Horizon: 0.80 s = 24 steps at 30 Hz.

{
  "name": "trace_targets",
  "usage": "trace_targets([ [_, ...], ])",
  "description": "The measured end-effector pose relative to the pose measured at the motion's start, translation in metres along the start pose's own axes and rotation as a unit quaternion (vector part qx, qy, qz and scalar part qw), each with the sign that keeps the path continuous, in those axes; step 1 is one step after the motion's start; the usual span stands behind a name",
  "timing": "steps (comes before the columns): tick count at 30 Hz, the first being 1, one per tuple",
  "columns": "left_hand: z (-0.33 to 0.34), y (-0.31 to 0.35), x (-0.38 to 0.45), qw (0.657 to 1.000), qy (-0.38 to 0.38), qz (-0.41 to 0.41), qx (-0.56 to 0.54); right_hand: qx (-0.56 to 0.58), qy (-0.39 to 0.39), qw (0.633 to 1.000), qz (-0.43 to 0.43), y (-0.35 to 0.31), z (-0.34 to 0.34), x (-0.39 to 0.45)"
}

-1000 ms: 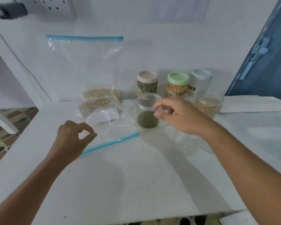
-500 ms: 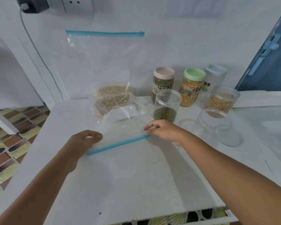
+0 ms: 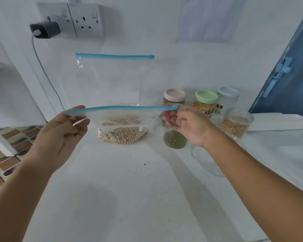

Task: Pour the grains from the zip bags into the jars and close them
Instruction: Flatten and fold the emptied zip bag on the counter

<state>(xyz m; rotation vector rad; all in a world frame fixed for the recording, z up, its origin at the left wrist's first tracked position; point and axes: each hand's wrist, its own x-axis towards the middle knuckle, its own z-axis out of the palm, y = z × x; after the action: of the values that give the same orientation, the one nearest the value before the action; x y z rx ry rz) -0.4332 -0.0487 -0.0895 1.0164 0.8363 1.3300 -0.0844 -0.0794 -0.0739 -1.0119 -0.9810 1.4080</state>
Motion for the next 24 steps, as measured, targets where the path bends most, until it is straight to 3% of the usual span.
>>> trace_targets([
  [6, 0.002, 0.009, 0.019, 0.954, 0.068, 0.122, 0.266, -0.110, 0.081, 0.988, -0.068, -0.004, 0.005, 0.007],
  [12, 0.024, 0.033, 0.030, 0.970, 0.053, 0.148, 0.188, -0.176, 0.132, 0.958, -0.186, -0.025, 0.018, 0.013],
  [24, 0.061, 0.051, 0.025, 0.989, 0.014, 0.079, 0.121, -0.111, 0.133, 0.958, -0.226, -0.068, 0.010, -0.005],
])
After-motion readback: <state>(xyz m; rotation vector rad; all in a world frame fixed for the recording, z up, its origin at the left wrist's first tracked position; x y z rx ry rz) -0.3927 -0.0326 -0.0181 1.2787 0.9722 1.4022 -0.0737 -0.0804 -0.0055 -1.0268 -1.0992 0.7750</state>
